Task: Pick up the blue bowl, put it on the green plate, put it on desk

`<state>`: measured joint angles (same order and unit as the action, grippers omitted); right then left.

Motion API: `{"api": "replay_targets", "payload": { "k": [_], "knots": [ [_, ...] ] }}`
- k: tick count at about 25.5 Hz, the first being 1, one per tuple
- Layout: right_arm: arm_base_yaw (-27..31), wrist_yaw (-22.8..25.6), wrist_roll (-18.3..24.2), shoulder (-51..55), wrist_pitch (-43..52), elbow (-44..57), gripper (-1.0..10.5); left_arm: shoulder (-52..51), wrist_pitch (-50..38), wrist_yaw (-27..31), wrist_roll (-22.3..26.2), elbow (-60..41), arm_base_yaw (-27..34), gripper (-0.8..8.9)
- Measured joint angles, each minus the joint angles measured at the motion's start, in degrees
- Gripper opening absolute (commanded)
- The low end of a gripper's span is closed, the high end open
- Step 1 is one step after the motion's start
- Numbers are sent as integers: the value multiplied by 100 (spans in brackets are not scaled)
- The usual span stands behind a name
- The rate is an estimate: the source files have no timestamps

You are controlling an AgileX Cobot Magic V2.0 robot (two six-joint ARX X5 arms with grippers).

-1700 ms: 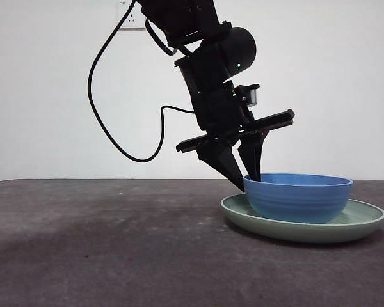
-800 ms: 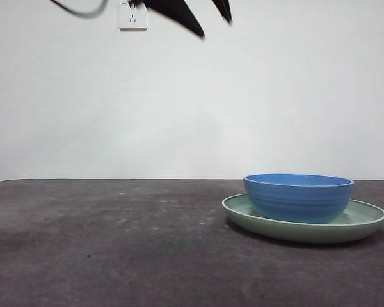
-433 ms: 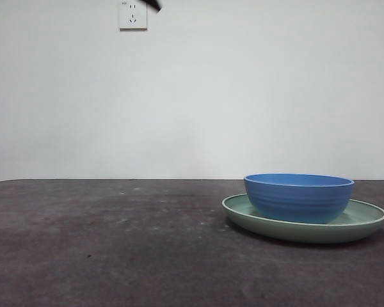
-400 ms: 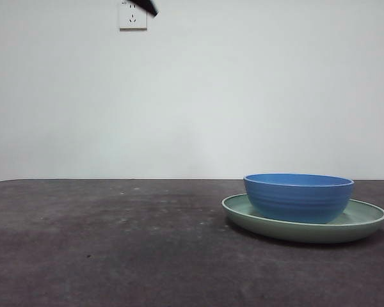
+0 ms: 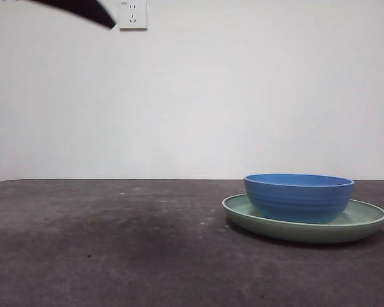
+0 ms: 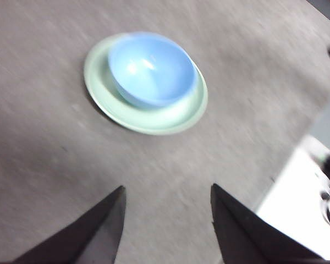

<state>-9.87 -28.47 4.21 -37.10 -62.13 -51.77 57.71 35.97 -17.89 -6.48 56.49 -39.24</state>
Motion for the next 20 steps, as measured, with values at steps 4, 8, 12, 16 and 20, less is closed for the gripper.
{"api": "replay_targets", "payload": {
  "k": [4,8,12,16,20],
  "knots": [
    [0,2,0,0,0,0,357,-334,-15,-264,0,-420,0,250],
    [0,0,0,0,0,0,357,-442,-28,-332,0,-468,0,250],
    [0,0,-2,0,0,0,357,-444,-66,-332,0,-470,0,250],
    [0,0,-15,0,0,0,357,-442,-66,-332,0,-470,0,250],
    [0,2,-17,0,0,0,357,-442,-66,-332,0,-470,0,250]
  ]
}}
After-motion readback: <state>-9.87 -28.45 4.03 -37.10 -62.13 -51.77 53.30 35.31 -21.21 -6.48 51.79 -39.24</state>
